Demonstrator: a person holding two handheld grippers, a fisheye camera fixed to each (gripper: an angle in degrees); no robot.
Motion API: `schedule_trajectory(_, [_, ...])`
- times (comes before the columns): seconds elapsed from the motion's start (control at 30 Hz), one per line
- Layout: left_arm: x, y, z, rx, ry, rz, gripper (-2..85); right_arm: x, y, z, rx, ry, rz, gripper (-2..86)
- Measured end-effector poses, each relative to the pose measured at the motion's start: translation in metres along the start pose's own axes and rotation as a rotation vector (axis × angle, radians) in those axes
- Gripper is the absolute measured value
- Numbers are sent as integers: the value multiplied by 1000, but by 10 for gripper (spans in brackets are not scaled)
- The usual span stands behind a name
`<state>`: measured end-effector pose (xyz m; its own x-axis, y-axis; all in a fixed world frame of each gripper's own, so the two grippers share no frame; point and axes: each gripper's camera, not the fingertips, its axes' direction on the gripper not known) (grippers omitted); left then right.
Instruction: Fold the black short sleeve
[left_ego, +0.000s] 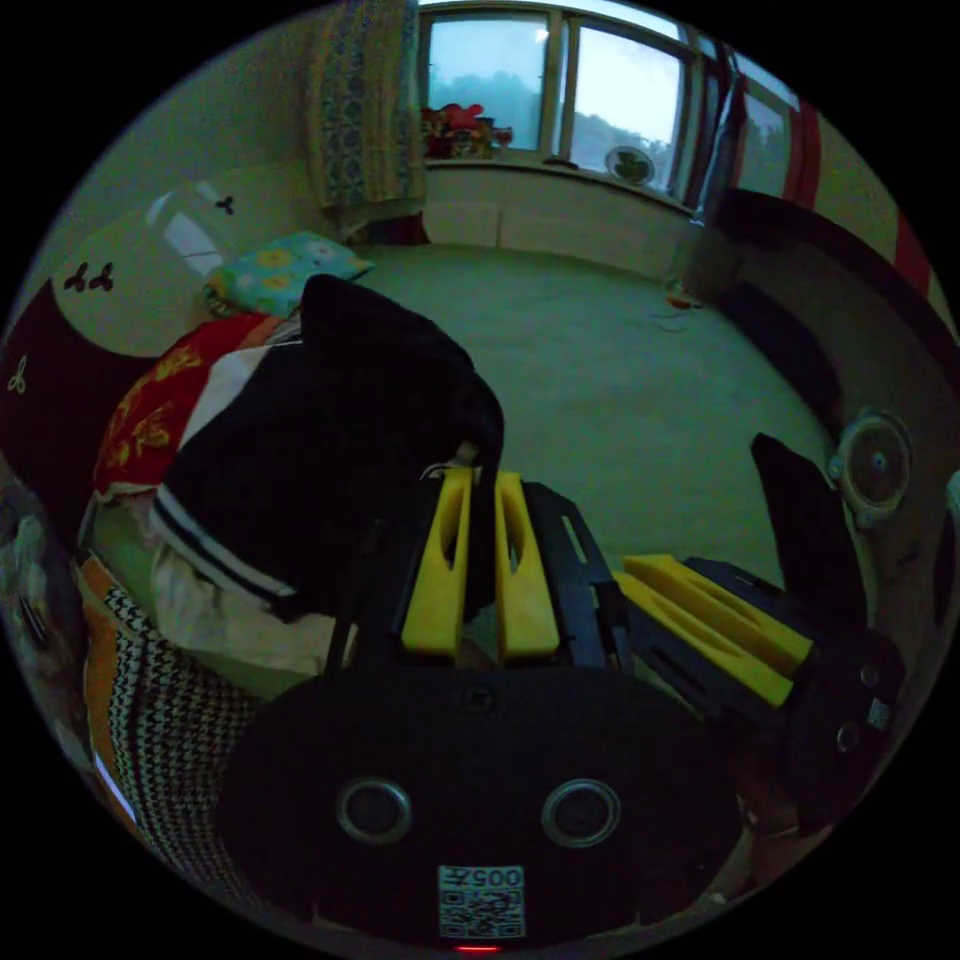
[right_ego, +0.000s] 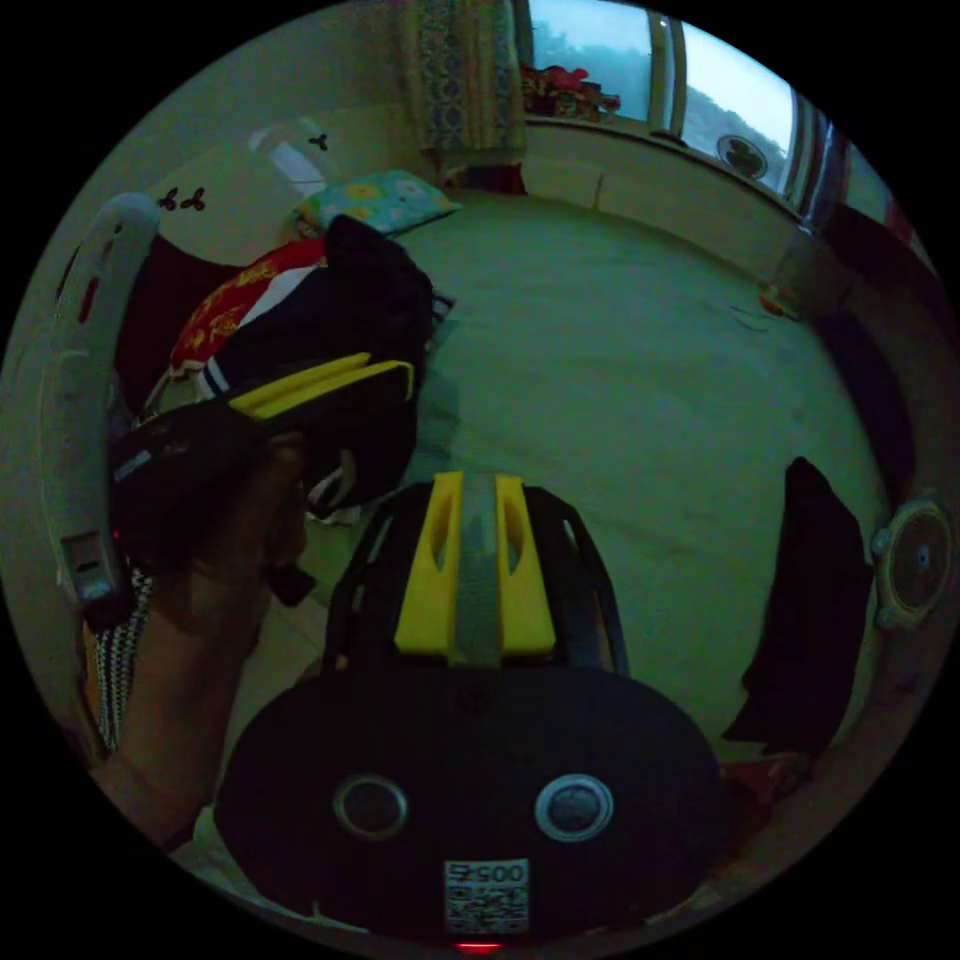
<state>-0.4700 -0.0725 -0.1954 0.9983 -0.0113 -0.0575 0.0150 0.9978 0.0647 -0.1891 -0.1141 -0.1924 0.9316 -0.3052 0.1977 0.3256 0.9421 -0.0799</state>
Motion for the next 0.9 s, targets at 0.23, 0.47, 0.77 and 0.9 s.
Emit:
schedule_trajectory(0.23, [73,-10,48,-49,35,107,51,79,28,3,-50,30,161,47])
schedule_trajectory(0.47, [139,-7,90,-105,162,179,50,134,53,-2,-76,78,259,47])
schedule_trajectory(0.77, [205,15,103,-104,287,298,47,190,100,-40,-28,235,445,41])
schedule_trajectory(0.9, [211,30,87,-77,349,358,59,198,126,-58,-14,244,512,45])
